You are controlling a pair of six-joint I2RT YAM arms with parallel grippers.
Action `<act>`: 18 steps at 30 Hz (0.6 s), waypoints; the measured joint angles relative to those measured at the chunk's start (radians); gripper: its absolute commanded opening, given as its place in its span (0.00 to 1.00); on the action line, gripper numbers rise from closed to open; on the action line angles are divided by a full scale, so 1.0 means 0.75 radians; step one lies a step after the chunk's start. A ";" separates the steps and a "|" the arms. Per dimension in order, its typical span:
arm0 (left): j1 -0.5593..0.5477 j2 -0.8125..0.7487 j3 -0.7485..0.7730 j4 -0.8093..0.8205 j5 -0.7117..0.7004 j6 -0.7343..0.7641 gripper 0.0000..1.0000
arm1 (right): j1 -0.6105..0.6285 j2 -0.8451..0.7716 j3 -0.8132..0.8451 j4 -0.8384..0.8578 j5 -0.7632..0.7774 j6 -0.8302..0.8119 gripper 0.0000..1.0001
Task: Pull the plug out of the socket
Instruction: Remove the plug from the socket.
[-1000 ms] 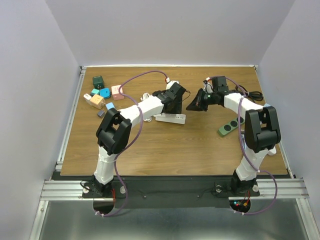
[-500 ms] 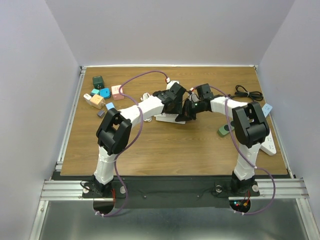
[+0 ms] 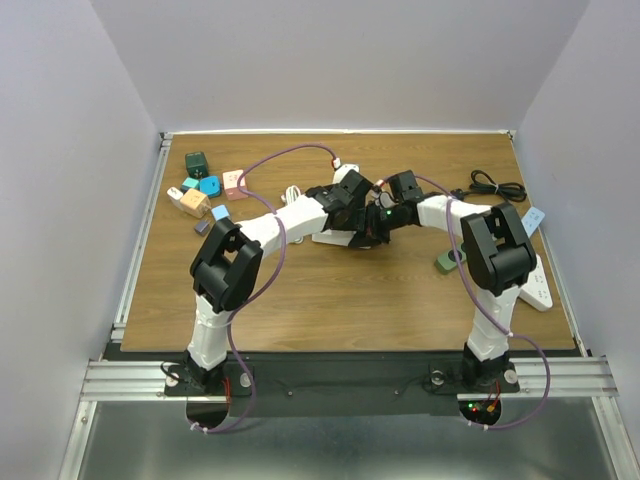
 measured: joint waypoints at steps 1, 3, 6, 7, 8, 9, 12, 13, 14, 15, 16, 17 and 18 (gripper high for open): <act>-0.001 -0.006 -0.009 0.007 -0.001 0.001 0.00 | 0.000 -0.006 0.000 -0.004 0.012 0.001 0.00; -0.005 -0.014 -0.027 0.023 -0.006 0.003 0.00 | -0.002 -0.022 0.000 -0.010 0.045 0.001 0.00; -0.007 -0.018 -0.035 0.033 -0.009 0.006 0.00 | -0.012 -0.060 0.000 -0.032 0.111 0.002 0.00; -0.007 -0.019 -0.039 0.038 -0.009 0.007 0.00 | -0.017 -0.071 0.000 -0.037 0.130 0.002 0.00; -0.007 -0.022 -0.044 0.041 -0.009 0.007 0.00 | -0.020 -0.082 0.001 -0.039 0.143 0.002 0.01; -0.007 -0.023 -0.047 0.044 -0.009 0.008 0.00 | -0.021 -0.093 0.003 -0.044 0.163 0.002 0.00; -0.009 -0.024 -0.048 0.046 -0.010 0.008 0.00 | -0.028 -0.099 0.024 -0.057 0.190 0.002 0.01; -0.009 -0.024 -0.048 0.046 -0.011 0.008 0.00 | -0.030 -0.099 0.028 -0.060 0.195 0.002 0.01; -0.009 -0.024 -0.048 0.046 -0.012 0.008 0.00 | -0.032 -0.099 0.032 -0.063 0.197 0.002 0.00; -0.011 -0.024 -0.048 0.046 -0.014 0.008 0.00 | -0.034 -0.098 0.037 -0.066 0.199 0.001 0.00; -0.012 -0.024 -0.048 0.046 -0.017 0.008 0.00 | -0.034 -0.095 0.041 -0.065 0.201 0.001 0.01; -0.014 -0.024 -0.048 0.046 -0.020 0.008 0.00 | -0.034 -0.087 0.048 -0.065 0.201 0.001 0.00; -0.014 -0.024 -0.048 0.046 -0.022 0.008 0.00 | -0.034 -0.077 0.055 -0.064 0.201 0.001 0.01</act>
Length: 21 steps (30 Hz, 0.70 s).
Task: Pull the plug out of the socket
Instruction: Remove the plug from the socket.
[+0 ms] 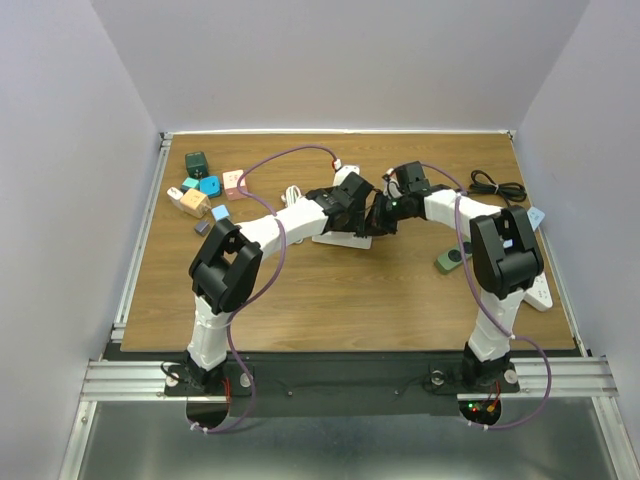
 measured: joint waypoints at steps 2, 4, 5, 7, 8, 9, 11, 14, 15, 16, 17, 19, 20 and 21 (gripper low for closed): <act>-0.001 0.000 0.000 0.000 -0.002 -0.001 0.00 | 0.000 0.020 0.002 -0.001 0.003 0.001 0.00; -0.003 0.000 0.001 -0.005 0.000 -0.001 0.00 | 0.000 0.035 0.002 0.009 0.002 0.001 0.01; -0.006 0.000 0.001 -0.005 -0.001 -0.001 0.00 | 0.000 0.036 0.001 0.010 0.003 0.001 0.01; -0.009 0.000 0.002 -0.009 -0.003 -0.001 0.00 | 0.000 0.036 -0.002 0.011 0.012 0.000 0.00; -0.010 0.000 0.003 -0.014 -0.002 -0.001 0.00 | -0.001 0.037 -0.006 0.013 0.025 -0.001 0.00; -0.011 0.000 0.003 -0.019 -0.002 -0.001 0.00 | -0.001 0.038 -0.010 0.017 0.036 -0.002 0.01; -0.014 0.000 0.005 -0.032 0.001 -0.001 0.00 | -0.001 0.040 -0.016 0.019 0.057 -0.009 0.01; -0.019 0.001 0.011 -0.061 0.010 0.001 0.00 | 0.009 0.045 -0.016 0.012 0.079 -0.023 0.01; -0.020 0.003 0.019 -0.081 0.020 0.002 0.00 | 0.014 0.046 -0.016 0.006 0.086 -0.030 0.01; -0.020 0.006 0.027 -0.098 0.026 0.002 0.00 | 0.020 0.046 -0.016 0.000 0.096 -0.038 0.00; -0.021 0.014 0.040 -0.124 0.034 0.002 0.00 | 0.028 0.047 -0.017 -0.005 0.108 -0.046 0.01; -0.021 0.044 0.093 -0.199 0.049 0.002 0.00 | 0.042 0.050 -0.017 -0.011 0.136 -0.055 0.01; -0.021 0.060 0.127 -0.232 0.051 0.001 0.00 | 0.045 0.051 -0.017 -0.012 0.149 -0.059 0.00; -0.020 0.082 0.169 -0.277 0.057 0.000 0.00 | 0.046 0.051 -0.016 -0.015 0.152 -0.060 0.00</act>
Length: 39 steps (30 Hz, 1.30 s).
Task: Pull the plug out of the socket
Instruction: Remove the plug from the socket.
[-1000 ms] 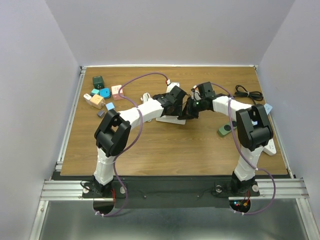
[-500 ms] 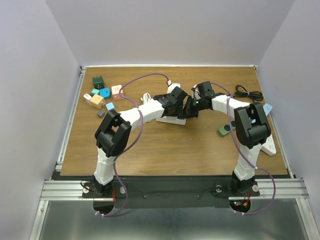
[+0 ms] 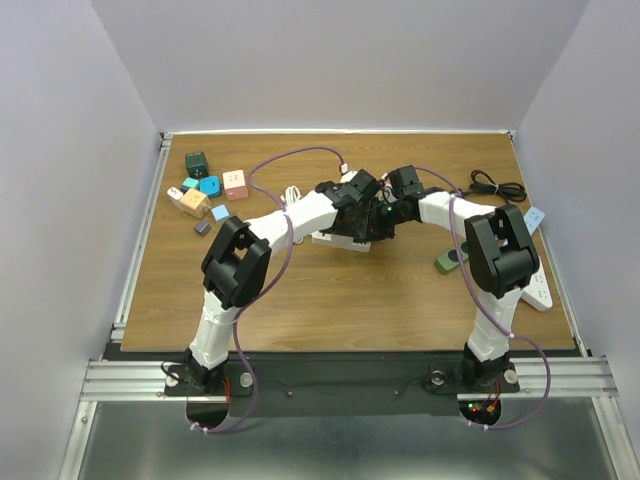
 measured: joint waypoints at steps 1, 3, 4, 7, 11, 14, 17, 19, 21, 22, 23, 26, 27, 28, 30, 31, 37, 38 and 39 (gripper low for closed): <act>0.001 0.016 0.029 -0.028 0.003 0.000 0.00 | 0.001 0.004 0.004 -0.005 0.005 0.000 0.01; 0.002 0.053 0.099 -0.100 0.009 0.000 0.00 | 0.003 0.010 0.009 -0.014 0.012 -0.001 0.01; 0.002 0.069 0.132 -0.131 0.011 0.001 0.00 | 0.005 0.016 0.013 -0.017 0.019 0.000 0.01; 0.004 0.108 0.211 -0.198 0.011 0.002 0.00 | 0.008 0.026 0.020 -0.027 0.037 -0.001 0.00; 0.013 0.173 0.326 -0.289 0.016 0.008 0.00 | 0.007 0.041 0.037 -0.028 0.041 0.000 0.00; 0.017 0.196 0.369 -0.324 0.019 0.011 0.00 | 0.007 0.049 0.047 -0.030 0.046 0.001 0.01; 0.021 0.197 0.372 -0.327 0.022 0.015 0.00 | 0.007 0.056 0.055 -0.031 0.045 0.001 0.00; 0.027 0.187 0.342 -0.299 0.027 0.020 0.00 | 0.007 0.063 0.060 -0.033 0.046 0.001 0.00; 0.052 0.110 0.196 -0.178 0.064 0.020 0.00 | 0.007 0.073 0.068 -0.033 0.040 0.006 0.01; 0.072 0.066 0.123 -0.119 0.085 0.017 0.00 | 0.010 0.077 0.070 -0.028 0.036 0.009 0.01; 0.090 0.032 0.066 -0.073 0.112 0.013 0.00 | 0.013 0.082 0.073 -0.020 0.034 0.012 0.00; 0.145 -0.042 -0.051 0.018 0.182 0.005 0.00 | 0.028 0.097 0.080 0.018 0.031 0.024 0.00; 0.162 -0.049 -0.059 0.023 0.201 0.008 0.00 | 0.034 0.102 0.084 0.034 0.031 0.030 0.00; 0.167 -0.049 -0.059 0.024 0.205 0.012 0.00 | 0.039 0.107 0.085 0.054 0.034 0.031 0.01; 0.172 -0.049 -0.055 0.020 0.212 0.018 0.00 | 0.041 0.110 0.086 0.072 0.035 0.035 0.00; 0.171 -0.043 -0.042 0.004 0.211 0.019 0.00 | 0.041 0.111 0.086 0.073 0.035 0.040 0.00; 0.132 0.249 0.485 -0.373 0.125 0.067 0.00 | 0.027 0.115 0.097 0.101 0.073 0.048 0.01; 0.125 0.303 0.579 -0.422 0.110 0.075 0.00 | 0.022 0.115 0.101 0.103 0.089 0.048 0.01; 0.122 0.339 0.634 -0.450 0.101 0.081 0.00 | 0.016 0.116 0.106 0.107 0.106 0.048 0.00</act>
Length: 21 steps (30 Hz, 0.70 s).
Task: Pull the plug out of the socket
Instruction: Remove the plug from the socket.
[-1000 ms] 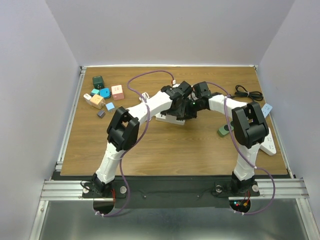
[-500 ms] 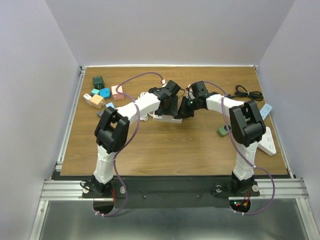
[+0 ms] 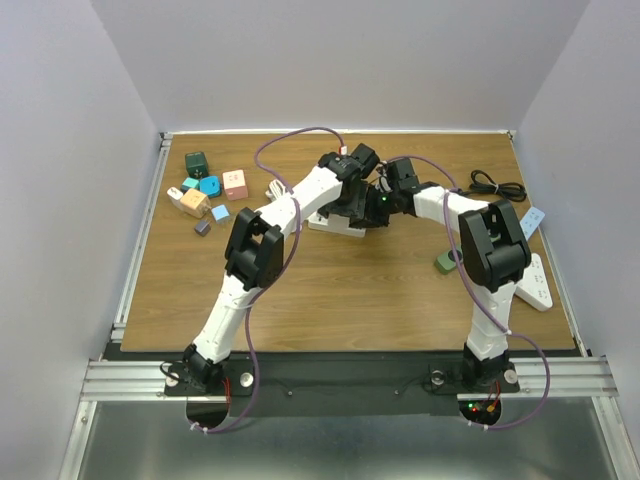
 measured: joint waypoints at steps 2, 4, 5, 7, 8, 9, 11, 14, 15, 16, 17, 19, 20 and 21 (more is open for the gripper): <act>-0.006 0.037 0.061 -0.031 -0.012 0.004 0.00 | -0.007 0.001 0.003 0.004 0.010 0.001 0.00; -0.007 0.036 0.052 -0.025 -0.016 0.004 0.00 | -0.006 0.001 0.004 0.003 0.013 0.000 0.00; -0.007 0.018 0.012 0.003 -0.018 0.004 0.00 | -0.006 0.004 0.005 0.004 0.013 0.001 0.00; -0.006 -0.028 -0.081 0.071 -0.014 0.004 0.00 | -0.004 0.008 0.007 0.004 0.012 0.001 0.00; 0.001 -0.078 -0.168 0.137 -0.003 0.002 0.00 | -0.004 0.009 0.008 0.002 0.011 0.002 0.00; 0.009 -0.112 -0.224 0.178 0.011 -0.004 0.00 | -0.003 0.009 0.008 0.001 0.010 0.002 0.00; 0.044 -0.213 -0.400 0.309 0.080 -0.022 0.00 | 0.001 0.013 0.012 0.003 0.007 0.002 0.00; 0.124 -0.348 -0.593 0.451 0.214 -0.057 0.00 | 0.015 0.024 0.019 0.022 0.002 0.002 0.00; 0.145 -0.392 -0.617 0.466 0.263 -0.065 0.00 | 0.017 0.028 0.022 0.030 0.002 0.002 0.00; 0.157 -0.418 -0.620 0.469 0.279 -0.065 0.00 | 0.019 0.031 0.023 0.034 0.001 0.002 0.00; 0.169 -0.450 -0.618 0.486 0.292 -0.065 0.00 | 0.019 0.031 0.023 0.035 0.000 0.002 0.00; 0.181 -0.494 -0.543 0.481 0.311 -0.065 0.00 | 0.018 0.031 0.023 0.035 -0.001 0.002 0.00; 0.176 -0.494 -0.481 0.476 0.311 -0.058 0.00 | 0.018 0.031 0.023 0.035 -0.001 0.003 0.00; 0.165 -0.485 -0.400 0.463 0.308 -0.051 0.00 | 0.018 0.031 0.023 0.035 -0.001 0.002 0.01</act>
